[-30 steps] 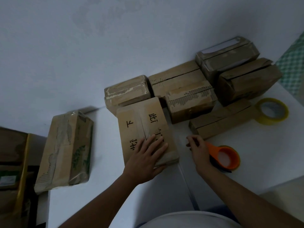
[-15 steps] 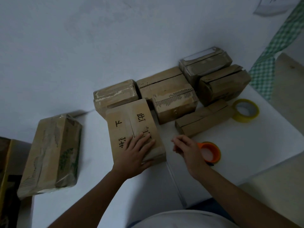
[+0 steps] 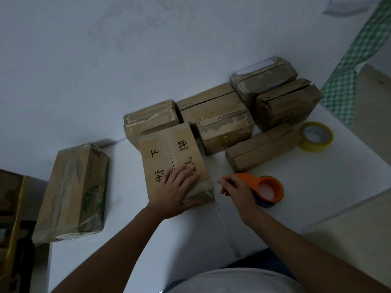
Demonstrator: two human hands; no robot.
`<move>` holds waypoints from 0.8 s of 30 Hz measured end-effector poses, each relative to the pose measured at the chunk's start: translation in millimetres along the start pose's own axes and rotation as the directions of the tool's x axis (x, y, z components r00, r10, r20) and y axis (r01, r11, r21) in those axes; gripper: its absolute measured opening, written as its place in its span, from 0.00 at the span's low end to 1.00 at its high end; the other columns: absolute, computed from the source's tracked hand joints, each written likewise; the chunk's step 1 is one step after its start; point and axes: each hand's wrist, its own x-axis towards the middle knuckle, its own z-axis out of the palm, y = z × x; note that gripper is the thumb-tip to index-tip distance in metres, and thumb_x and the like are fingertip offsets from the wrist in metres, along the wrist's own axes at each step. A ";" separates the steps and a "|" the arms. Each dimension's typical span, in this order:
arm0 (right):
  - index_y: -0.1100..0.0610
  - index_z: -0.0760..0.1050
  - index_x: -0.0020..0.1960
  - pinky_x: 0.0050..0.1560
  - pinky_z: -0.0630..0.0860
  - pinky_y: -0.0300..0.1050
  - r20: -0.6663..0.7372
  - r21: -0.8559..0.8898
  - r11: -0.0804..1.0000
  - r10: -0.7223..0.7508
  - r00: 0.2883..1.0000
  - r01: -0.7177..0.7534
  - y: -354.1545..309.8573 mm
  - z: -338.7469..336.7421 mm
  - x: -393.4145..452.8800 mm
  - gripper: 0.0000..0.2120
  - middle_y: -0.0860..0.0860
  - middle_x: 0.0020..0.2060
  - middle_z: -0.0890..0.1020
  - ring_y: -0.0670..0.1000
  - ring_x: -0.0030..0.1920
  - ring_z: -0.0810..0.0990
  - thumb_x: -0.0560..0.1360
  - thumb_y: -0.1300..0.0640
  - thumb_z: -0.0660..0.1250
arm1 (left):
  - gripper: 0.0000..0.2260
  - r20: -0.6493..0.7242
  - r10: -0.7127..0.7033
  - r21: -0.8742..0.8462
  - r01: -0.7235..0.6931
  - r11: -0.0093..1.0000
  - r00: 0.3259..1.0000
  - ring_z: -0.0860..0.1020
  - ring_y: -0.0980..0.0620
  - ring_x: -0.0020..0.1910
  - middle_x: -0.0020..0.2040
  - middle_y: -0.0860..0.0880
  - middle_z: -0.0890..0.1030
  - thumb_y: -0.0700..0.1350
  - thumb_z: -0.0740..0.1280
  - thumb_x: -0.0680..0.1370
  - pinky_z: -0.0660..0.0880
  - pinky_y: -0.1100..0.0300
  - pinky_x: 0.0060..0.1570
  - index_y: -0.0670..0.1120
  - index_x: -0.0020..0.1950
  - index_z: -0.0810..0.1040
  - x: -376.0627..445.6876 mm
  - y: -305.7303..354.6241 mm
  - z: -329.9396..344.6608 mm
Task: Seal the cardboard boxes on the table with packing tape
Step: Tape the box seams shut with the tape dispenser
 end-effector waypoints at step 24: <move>0.52 0.83 0.44 0.39 0.73 0.30 -0.031 0.028 1.000 -0.002 1.000 0.003 14.2 -6.6 7.4 0.08 0.47 0.35 0.81 0.41 0.37 0.77 0.78 0.57 0.66 | 0.32 -0.131 -0.250 -0.027 0.249 0.968 0.959 0.66 0.43 0.69 0.70 0.49 0.70 0.73 0.54 0.75 0.63 0.39 0.67 0.52 0.69 0.70 22.5 47.2 -4.3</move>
